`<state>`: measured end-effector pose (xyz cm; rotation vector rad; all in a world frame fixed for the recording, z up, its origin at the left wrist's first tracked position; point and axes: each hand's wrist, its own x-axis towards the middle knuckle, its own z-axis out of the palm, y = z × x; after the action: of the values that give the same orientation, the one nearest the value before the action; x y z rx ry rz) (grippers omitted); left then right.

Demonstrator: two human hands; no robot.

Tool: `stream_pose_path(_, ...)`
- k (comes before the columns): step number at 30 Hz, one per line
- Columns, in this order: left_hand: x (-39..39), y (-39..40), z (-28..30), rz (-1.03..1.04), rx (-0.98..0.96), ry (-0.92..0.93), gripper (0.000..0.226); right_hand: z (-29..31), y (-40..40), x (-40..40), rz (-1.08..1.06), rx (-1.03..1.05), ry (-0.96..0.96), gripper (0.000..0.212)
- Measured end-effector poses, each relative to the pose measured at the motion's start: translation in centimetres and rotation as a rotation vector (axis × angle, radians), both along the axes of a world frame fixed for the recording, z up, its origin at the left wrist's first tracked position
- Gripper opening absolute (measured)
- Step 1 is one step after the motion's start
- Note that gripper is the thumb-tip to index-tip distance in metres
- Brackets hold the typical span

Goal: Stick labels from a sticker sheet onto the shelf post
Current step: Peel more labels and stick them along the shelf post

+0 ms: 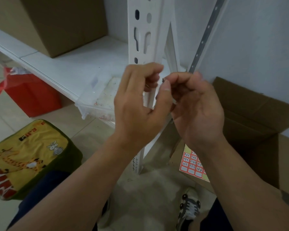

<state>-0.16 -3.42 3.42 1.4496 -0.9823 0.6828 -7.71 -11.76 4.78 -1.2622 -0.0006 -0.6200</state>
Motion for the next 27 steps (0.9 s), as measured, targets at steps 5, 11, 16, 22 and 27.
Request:
stream_pose_path(5,0.0,0.0,0.0,-0.018,0.027,0.013,0.013,-0.2,-0.6,-0.3,0.052,0.058,-0.002,0.051)
stream_pose_path(11,0.2,0.2,0.3,-0.009,0.027,0.013,0.009,-0.2,-0.9,-0.3,0.061,0.115,-0.003,0.053)
stream_pose_path(16,0.3,0.1,0.3,0.048,0.034,-0.035,0.012,-0.4,-1.1,-0.3,0.115,0.142,-0.020,0.059)
stream_pose_path(22,0.6,0.0,0.1,0.127,0.085,-0.083,0.019,-0.7,-1.4,-0.4,0.172,0.142,-0.015,0.059)
stream_pose_path(27,0.3,0.1,0.1,0.065,0.088,0.009,0.018,-1.0,-1.3,-0.2,0.191,0.097,-0.013,0.054)
